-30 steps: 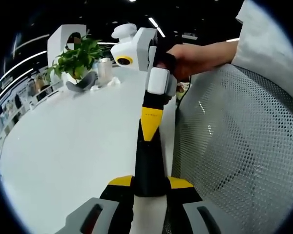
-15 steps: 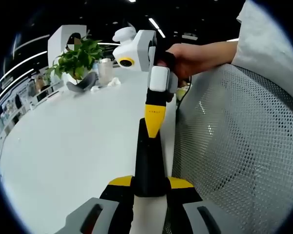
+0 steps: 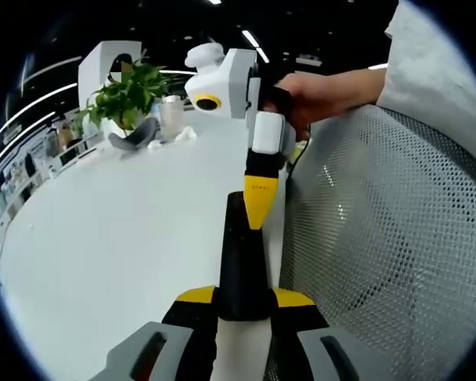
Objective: Press the specified remote control buttons in sequence, fully releasing each button before pressing the next.
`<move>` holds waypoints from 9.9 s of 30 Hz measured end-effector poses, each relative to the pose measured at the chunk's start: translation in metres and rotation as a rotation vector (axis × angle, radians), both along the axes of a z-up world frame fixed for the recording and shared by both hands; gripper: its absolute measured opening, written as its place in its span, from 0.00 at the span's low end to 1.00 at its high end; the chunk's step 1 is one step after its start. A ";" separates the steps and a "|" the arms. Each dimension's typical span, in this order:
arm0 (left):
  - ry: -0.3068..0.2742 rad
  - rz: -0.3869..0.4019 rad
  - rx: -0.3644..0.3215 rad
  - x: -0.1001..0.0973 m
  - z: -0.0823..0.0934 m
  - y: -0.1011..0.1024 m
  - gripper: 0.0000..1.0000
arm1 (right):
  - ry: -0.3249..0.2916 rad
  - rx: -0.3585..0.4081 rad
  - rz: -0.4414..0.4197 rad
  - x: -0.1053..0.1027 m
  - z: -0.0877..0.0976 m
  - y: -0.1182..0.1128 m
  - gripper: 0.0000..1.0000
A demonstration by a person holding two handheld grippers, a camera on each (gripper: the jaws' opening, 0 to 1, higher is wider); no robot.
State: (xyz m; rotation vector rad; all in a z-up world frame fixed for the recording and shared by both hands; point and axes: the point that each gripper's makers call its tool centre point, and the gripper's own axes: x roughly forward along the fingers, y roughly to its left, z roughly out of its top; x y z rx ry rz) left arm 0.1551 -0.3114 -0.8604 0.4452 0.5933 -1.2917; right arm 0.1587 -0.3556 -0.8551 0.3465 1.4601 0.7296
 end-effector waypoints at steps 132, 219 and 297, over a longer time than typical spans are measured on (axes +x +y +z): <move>-0.029 0.009 0.032 0.002 0.000 -0.001 0.24 | -0.277 -0.028 0.191 0.007 0.002 0.029 0.00; -0.025 0.020 0.041 0.006 0.001 -0.003 0.25 | -0.209 0.052 0.057 0.024 0.010 0.030 0.00; 0.028 0.062 0.208 0.030 -0.004 0.009 0.25 | -1.163 -0.299 -0.469 0.090 0.143 -0.112 0.92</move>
